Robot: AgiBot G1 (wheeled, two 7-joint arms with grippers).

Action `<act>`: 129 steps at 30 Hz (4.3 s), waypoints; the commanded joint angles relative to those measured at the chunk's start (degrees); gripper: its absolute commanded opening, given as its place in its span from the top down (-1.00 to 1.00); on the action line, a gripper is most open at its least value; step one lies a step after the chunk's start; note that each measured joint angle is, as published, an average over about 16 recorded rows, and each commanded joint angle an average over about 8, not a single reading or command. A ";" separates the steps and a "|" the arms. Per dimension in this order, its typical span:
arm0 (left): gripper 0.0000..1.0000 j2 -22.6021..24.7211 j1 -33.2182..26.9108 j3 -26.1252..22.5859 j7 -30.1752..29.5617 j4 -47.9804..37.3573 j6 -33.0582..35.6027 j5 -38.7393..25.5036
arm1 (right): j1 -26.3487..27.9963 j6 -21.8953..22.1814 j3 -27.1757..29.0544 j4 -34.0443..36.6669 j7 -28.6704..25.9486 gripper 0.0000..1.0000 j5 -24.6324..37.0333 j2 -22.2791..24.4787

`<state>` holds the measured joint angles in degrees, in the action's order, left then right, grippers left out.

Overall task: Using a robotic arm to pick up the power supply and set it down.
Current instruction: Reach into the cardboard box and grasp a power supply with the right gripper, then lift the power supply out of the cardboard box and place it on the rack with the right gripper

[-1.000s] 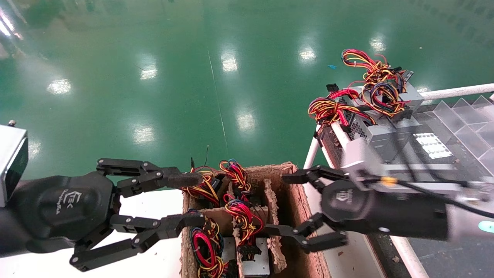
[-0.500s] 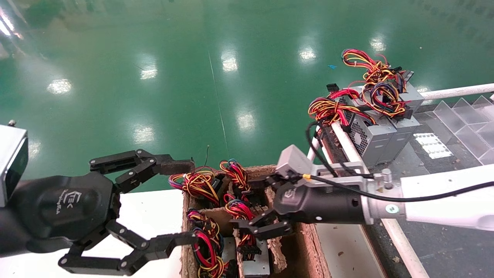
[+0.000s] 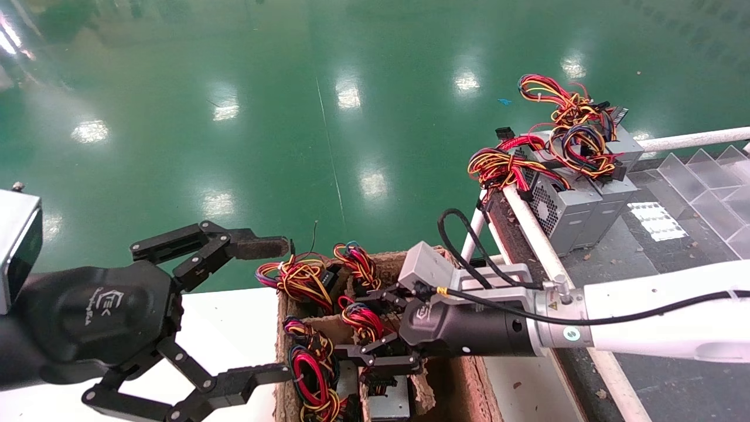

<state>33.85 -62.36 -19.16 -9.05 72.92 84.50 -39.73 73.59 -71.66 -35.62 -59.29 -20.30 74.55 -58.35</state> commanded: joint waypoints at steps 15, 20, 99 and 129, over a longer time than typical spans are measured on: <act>-1.00 -0.01 0.00 -0.02 0.01 0.00 -0.01 0.01 | -1.96 2.23 0.16 -1.98 -1.25 1.00 0.74 1.18; -1.00 -0.01 -0.01 -0.03 0.01 0.00 -0.01 0.02 | -2.26 2.48 0.63 -2.34 -1.18 1.00 0.19 1.63; -1.00 -0.05 -0.03 -0.12 0.06 0.00 -0.05 0.08 | 20.70 7.23 17.35 27.82 24.69 1.00 2.46 22.22; -1.00 -0.06 -0.04 -0.16 0.08 0.00 -0.06 0.11 | 28.62 6.48 14.68 42.51 32.73 -1.00 6.25 14.58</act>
<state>33.79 -62.40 -19.32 -8.97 72.92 84.44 -39.62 102.15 -65.10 -20.88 -16.79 12.27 80.72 -43.74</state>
